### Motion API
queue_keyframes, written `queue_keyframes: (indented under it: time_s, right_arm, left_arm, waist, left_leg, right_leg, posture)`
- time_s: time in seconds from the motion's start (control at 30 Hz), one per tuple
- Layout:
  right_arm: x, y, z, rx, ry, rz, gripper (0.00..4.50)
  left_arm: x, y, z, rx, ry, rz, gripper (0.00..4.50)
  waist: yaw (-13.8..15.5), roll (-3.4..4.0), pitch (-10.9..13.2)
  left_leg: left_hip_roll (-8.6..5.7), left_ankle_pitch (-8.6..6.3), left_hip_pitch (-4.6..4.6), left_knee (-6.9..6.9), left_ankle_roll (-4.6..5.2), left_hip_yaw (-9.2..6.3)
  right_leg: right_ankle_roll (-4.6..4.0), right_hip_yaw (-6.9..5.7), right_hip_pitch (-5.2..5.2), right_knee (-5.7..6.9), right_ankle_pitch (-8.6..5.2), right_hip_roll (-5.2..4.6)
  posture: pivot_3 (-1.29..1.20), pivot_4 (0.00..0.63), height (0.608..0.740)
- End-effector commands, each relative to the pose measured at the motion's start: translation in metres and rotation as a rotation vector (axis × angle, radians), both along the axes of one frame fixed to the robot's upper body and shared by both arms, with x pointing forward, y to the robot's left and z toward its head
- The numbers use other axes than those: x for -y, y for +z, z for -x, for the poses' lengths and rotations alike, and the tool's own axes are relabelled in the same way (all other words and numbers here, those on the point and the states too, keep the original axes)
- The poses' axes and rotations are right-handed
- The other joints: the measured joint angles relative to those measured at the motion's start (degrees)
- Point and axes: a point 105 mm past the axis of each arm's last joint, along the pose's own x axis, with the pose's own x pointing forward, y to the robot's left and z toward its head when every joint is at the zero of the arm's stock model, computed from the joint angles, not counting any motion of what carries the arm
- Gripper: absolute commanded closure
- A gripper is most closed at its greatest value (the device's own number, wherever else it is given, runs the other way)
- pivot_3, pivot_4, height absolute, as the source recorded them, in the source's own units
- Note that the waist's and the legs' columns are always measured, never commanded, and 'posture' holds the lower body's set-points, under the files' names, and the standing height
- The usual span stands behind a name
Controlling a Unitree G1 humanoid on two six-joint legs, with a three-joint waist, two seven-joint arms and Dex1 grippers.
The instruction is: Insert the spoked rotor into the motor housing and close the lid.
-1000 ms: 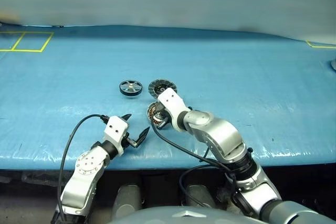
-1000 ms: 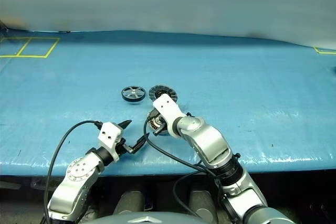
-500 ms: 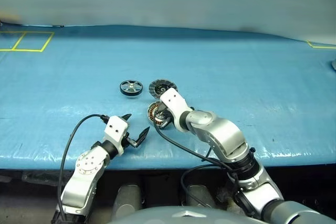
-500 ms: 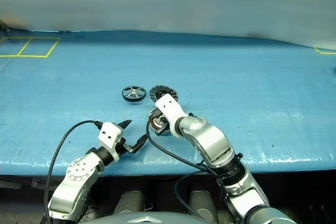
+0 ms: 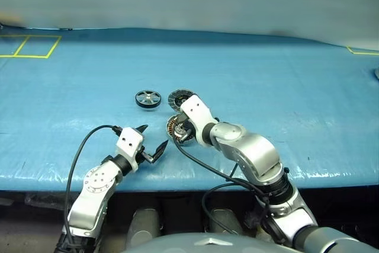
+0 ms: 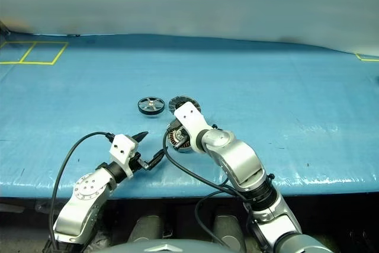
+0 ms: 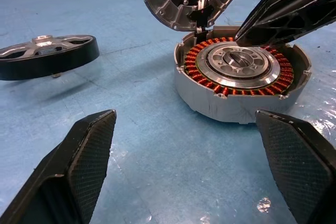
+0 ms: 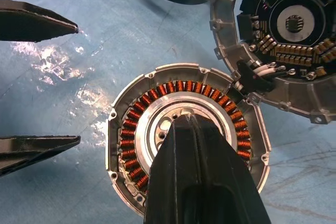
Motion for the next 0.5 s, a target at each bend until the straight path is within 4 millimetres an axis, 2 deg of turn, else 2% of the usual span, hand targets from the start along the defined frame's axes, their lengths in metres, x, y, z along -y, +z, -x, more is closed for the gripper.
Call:
queue_keyframes:
  time_s: [0.03,0.5]
  right_arm:
    - [-0.0002,0.0190,-0.0022,0.060,-0.010,-0.039,4.48]
    - [0.0002,0.0170,-0.0006,0.073,-0.023,-0.061,4.48]
  left_arm:
    - [0.0037,0.0041,0.0015,0.010,-0.022,0.016,0.00]
    - [0.0077,0.0046,0.0024,0.001,-0.026,0.025,0.00]
  waist:
    - [0.0,0.00,0.0]
    - [0.0,0.00,0.0]
  left_leg:
    - [0.00,0.00,0.00,0.00,0.00,0.00]
    - [0.00,0.00,0.00,-0.01,0.01,0.00]
  right_leg:
    - [0.00,0.00,0.00,0.00,0.00,0.00]
    - [0.00,0.00,0.01,-0.01,0.00,0.02]
  posture:
    - [0.00,0.150,0.740]
    - [0.00,0.150,0.740]
